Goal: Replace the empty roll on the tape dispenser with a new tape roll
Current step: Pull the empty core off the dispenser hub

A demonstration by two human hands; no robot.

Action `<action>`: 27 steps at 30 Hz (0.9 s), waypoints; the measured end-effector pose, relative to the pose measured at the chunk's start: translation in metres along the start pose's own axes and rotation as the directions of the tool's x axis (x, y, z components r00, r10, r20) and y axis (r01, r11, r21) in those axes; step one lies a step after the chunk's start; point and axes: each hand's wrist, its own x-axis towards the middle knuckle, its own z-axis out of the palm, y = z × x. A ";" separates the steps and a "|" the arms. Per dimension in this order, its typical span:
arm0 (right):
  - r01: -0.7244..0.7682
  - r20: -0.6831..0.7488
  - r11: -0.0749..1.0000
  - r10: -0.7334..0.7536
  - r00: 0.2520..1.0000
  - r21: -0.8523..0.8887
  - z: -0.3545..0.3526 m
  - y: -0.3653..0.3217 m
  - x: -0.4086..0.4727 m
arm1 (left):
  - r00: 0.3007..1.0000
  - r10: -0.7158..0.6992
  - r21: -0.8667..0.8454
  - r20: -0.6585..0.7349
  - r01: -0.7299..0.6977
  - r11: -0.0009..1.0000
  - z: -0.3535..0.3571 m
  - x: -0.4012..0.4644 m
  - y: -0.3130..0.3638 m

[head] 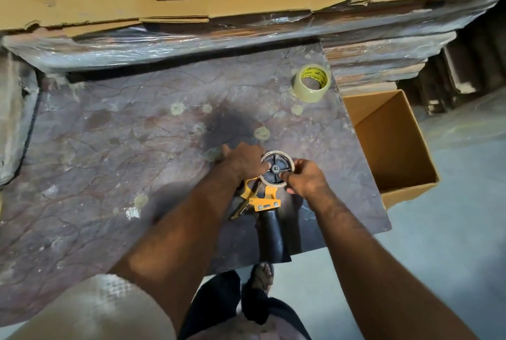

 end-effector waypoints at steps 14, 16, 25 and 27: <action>-0.004 -0.221 0.968 -0.053 0.974 -0.251 0.003 -0.025 -0.016 | 0.965 -0.095 -0.003 -0.245 0.097 0.995 0.006 -0.005 0.007; 0.002 -0.206 0.965 -0.058 0.977 -0.263 0.002 -0.026 -0.018 | 0.955 -0.090 -0.001 -0.283 0.093 0.996 0.006 -0.009 0.008; 0.021 -0.194 0.973 -0.067 0.979 -0.231 0.001 -0.026 -0.023 | 0.971 -0.116 0.009 -0.209 0.121 0.993 0.000 -0.012 0.007; 0.025 -0.233 0.972 -0.081 0.969 -0.235 0.005 -0.028 -0.026 | 0.962 -0.107 0.037 -0.249 0.120 0.992 0.000 -0.014 0.012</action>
